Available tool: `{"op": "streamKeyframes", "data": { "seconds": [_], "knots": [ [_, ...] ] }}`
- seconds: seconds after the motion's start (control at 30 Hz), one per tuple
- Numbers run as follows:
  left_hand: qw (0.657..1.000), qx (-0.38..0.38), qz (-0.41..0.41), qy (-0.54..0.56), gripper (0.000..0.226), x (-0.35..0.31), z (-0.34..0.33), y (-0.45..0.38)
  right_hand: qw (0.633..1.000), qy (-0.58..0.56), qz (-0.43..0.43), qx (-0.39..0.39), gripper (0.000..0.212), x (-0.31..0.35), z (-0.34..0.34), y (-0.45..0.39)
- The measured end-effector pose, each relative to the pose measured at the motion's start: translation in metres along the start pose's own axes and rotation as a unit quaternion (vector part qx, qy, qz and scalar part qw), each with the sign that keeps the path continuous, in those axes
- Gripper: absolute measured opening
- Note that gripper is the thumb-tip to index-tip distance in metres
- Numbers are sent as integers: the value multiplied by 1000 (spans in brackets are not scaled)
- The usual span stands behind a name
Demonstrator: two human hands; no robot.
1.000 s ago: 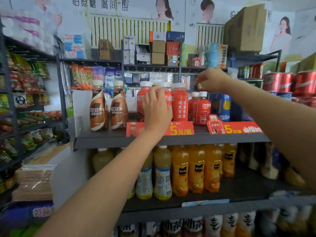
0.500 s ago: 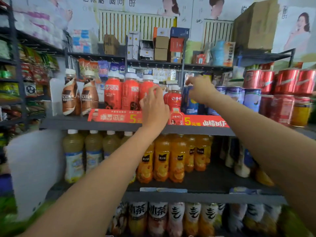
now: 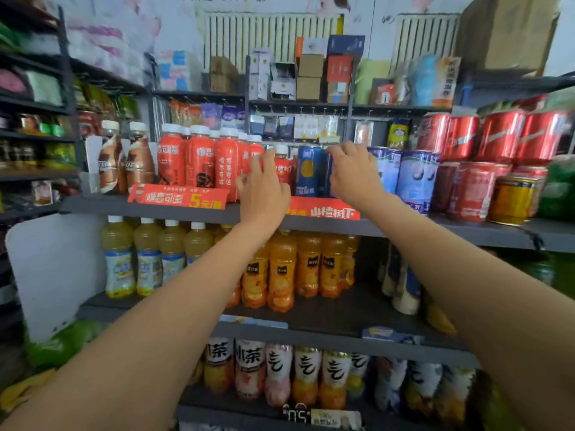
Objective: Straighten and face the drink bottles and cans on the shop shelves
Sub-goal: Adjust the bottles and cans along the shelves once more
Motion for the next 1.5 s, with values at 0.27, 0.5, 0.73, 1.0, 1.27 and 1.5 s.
{"op": "streamKeyframes", "data": {
  "seconds": [0.27,0.5,0.73,1.0,1.27,1.5],
  "knots": [
    [994,106,13,4,72,-15,-46,-20,989,17,-6,146,73,-52,-13,-22],
    [985,154,64,43,75,-10,-78,-47,987,30,40,153,41,-26,-23,-82],
    [981,176,52,63,75,8,-88,-67,960,-8,44,277,53,-13,-79,-116],
    [974,201,32,97,73,8,-95,-76,961,-67,50,263,51,-13,-73,-126],
    [956,266,20,124,80,-10,-119,-62,963,-78,37,256,52,-36,-63,-112],
    [965,246,13,88,80,-12,-121,-57,963,-114,4,245,45,-61,-32,-95]
  ]
}}
Point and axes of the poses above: each hand's wrist, its own y-axis away from the middle knuckle, its own z-axis out of the back of the hand, x = y × z, the point moved 9 cm from there along -y, towards the middle knuckle, and after that the axes turned 12 degrees about z, right-handed, at the moved point
